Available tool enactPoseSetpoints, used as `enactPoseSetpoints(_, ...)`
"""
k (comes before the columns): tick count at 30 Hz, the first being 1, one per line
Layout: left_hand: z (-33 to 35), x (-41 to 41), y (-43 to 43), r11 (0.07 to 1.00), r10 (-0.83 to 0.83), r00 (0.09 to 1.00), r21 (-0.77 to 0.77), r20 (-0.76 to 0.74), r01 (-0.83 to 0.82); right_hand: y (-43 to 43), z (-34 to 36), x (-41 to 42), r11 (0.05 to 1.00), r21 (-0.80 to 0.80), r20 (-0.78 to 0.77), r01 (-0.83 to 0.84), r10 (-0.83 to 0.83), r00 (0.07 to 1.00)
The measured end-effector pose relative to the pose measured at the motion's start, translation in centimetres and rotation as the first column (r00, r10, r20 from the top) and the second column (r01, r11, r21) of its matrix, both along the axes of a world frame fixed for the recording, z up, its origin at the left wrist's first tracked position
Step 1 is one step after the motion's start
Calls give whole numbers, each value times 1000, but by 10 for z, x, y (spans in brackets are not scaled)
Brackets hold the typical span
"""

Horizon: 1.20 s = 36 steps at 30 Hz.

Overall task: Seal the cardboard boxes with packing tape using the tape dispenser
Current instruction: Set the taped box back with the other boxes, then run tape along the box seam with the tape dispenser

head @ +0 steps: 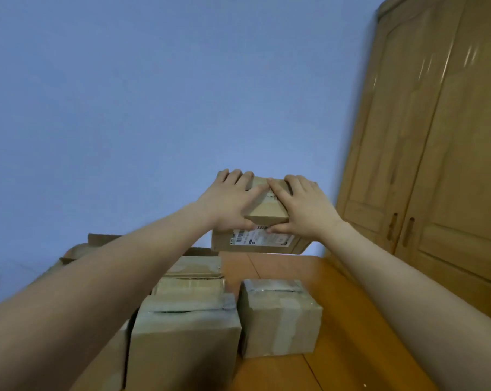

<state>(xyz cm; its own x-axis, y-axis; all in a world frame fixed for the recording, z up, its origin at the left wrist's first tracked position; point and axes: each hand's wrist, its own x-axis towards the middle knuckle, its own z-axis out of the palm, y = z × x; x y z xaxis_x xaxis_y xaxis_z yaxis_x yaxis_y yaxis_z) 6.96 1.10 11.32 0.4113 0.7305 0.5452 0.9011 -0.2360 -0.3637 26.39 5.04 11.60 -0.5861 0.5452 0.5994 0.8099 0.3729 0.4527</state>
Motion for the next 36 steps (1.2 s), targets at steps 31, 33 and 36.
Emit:
enactPoseSetpoints(31,-145,-120,-320,877,306,951,-404,54,-259,-279,-145,-128,844,-434,-54,-316,326,944)
enactPoseSetpoints(33,-159,-127,-320,863,320,947,-423,34,-276,-279,-163,-139,826,-466,-64,-318,326,943)
enactPoseSetpoints(36,-178,-137,-318,806,370,929,-497,0,-321,-279,-190,-153,798,-518,-74,-307,316,946)
